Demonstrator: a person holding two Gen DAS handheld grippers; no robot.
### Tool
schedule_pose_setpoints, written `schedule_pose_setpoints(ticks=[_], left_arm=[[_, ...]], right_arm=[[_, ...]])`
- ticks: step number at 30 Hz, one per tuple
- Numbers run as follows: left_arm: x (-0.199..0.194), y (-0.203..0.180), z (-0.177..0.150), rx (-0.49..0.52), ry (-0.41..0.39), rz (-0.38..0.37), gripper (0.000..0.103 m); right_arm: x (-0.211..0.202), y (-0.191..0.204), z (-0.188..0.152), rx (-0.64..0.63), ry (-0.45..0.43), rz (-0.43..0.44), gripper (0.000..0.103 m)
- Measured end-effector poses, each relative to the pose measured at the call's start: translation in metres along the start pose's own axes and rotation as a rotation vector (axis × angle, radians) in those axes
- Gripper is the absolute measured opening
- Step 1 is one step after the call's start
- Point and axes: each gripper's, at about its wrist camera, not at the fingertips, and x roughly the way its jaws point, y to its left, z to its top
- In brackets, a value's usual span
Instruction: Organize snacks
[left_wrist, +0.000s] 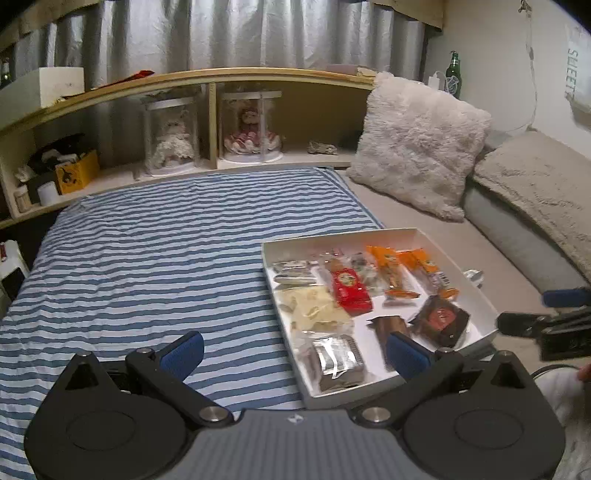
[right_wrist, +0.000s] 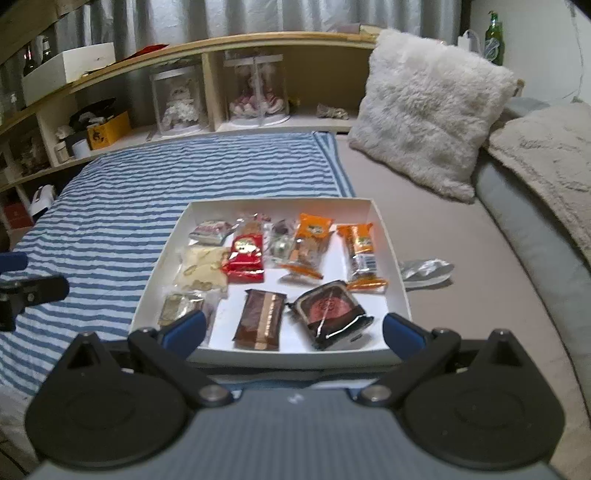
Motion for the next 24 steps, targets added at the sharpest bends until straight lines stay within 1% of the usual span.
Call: schedule_pose_setpoints(ticks=[3,10,24], left_arm=[[0.003,0.002,-0.005,0.008,-0.004,0.023,0.103],[0.007,0.002,-0.012,0.017,-0.021,0.049,0.103],[0.013,0.007,-0.019,-0.013,-0.014,0.052,0.103]], right_arm=[[-0.001,-0.001,-0.002,-0.001,-0.014,-0.006,0.102],[0.001,0.004,-0.006,-0.037,-0.034,-0.019,0.102],[0.001,0.003,-0.009,-0.013,-0.063,-0.036,0.102]])
